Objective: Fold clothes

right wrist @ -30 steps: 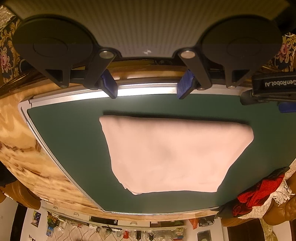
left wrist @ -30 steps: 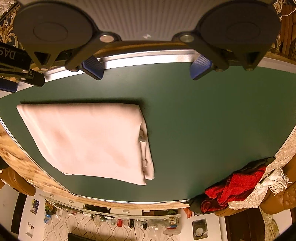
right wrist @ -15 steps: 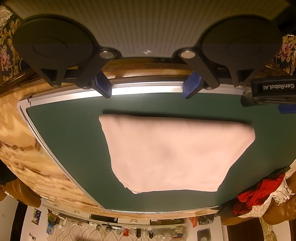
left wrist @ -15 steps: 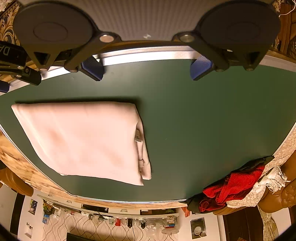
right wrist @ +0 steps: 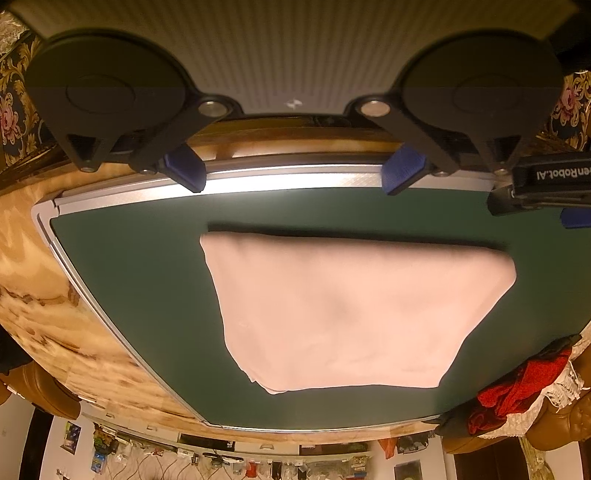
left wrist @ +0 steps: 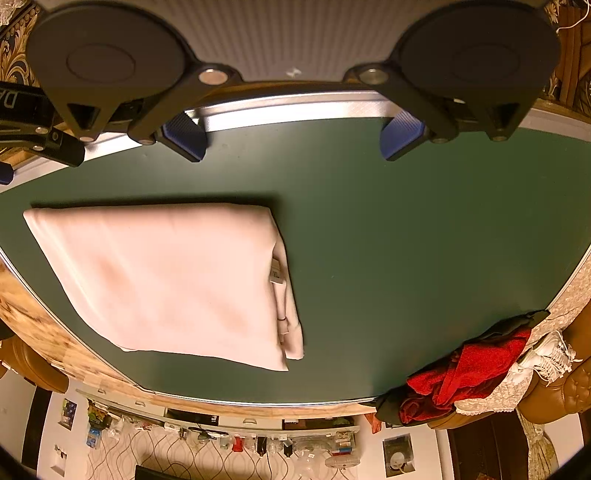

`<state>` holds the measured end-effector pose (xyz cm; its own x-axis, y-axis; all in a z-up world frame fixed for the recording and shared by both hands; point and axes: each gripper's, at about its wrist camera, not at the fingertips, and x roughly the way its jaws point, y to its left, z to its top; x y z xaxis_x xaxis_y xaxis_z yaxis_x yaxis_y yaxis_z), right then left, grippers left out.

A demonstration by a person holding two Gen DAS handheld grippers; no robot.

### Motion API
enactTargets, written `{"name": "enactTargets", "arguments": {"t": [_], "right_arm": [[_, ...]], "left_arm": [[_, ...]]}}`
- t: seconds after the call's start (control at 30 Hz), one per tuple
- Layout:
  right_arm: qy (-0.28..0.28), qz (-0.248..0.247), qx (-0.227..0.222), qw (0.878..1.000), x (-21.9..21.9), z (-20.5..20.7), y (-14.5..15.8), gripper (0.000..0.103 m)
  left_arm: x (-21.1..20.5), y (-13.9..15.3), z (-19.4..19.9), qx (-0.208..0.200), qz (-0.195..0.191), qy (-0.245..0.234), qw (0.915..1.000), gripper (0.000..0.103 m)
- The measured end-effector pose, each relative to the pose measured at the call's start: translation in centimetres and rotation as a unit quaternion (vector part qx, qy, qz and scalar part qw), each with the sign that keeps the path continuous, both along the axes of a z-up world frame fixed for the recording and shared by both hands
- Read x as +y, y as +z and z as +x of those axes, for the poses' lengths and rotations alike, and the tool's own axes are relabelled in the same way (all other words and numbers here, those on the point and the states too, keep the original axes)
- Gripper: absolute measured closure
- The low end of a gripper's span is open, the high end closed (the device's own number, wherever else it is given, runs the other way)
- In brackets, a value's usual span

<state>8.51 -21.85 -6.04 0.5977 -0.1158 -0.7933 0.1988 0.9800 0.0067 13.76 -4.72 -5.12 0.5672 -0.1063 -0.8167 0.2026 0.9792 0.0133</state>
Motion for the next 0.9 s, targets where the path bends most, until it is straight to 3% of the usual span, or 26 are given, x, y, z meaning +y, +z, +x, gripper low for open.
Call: {"name": "enactTargets", "arguments": {"t": [0.9], "right_arm": [[0.006,-0.001,-0.015,1.0,0.01,-0.4,-0.23,0.0]], "left_arm": [[0.07,-0.1,-0.08,-0.006,-0.001,0.0,1.0,0.0]]}}
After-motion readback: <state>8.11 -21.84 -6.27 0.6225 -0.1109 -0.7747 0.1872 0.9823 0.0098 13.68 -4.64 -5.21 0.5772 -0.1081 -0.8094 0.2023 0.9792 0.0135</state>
